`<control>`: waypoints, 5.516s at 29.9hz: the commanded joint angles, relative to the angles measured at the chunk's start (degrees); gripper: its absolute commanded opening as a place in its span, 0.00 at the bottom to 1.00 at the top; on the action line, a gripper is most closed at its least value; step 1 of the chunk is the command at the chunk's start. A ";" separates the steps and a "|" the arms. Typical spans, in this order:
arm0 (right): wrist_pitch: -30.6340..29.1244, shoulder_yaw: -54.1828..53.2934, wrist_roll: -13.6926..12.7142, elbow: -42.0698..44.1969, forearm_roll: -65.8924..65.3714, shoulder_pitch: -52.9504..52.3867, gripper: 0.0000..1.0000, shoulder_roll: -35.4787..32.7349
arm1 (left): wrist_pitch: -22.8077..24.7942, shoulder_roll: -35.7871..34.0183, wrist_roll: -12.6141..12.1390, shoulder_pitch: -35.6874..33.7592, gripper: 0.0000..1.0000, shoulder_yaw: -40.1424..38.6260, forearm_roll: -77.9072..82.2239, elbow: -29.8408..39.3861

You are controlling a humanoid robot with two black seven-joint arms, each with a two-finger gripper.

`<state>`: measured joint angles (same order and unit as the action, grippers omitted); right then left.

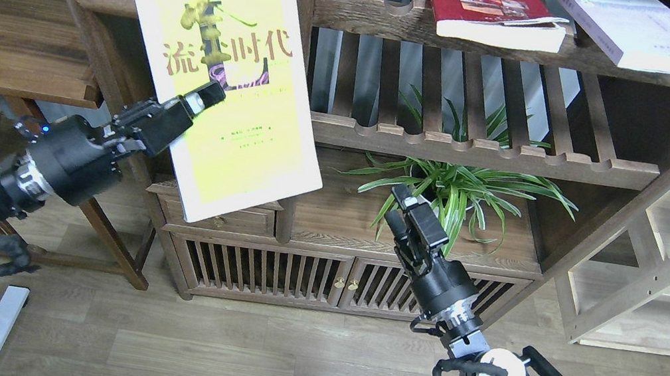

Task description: Organize books on shelf

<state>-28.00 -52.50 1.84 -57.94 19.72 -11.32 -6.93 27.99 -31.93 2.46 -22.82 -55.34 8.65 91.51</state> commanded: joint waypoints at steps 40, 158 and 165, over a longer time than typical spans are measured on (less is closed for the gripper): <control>0.00 0.12 0.00 4.24 -1.79 -0.19 0.87 2.71 | -21.48 0.38 -0.62 8.50 0.00 -32.99 12.18 9.22; 0.00 -2.16 0.09 3.19 -3.28 -0.37 0.87 2.36 | -29.84 18.21 4.57 -46.87 0.01 5.68 23.00 -51.25; 0.00 -2.16 0.09 3.19 -3.28 -0.11 0.87 2.18 | -29.93 20.15 5.89 -48.28 0.03 6.56 23.00 -54.06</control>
<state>-28.00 -54.67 1.93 -54.76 16.43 -11.58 -4.66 -1.87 -12.55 8.19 -70.71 -48.94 31.64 38.34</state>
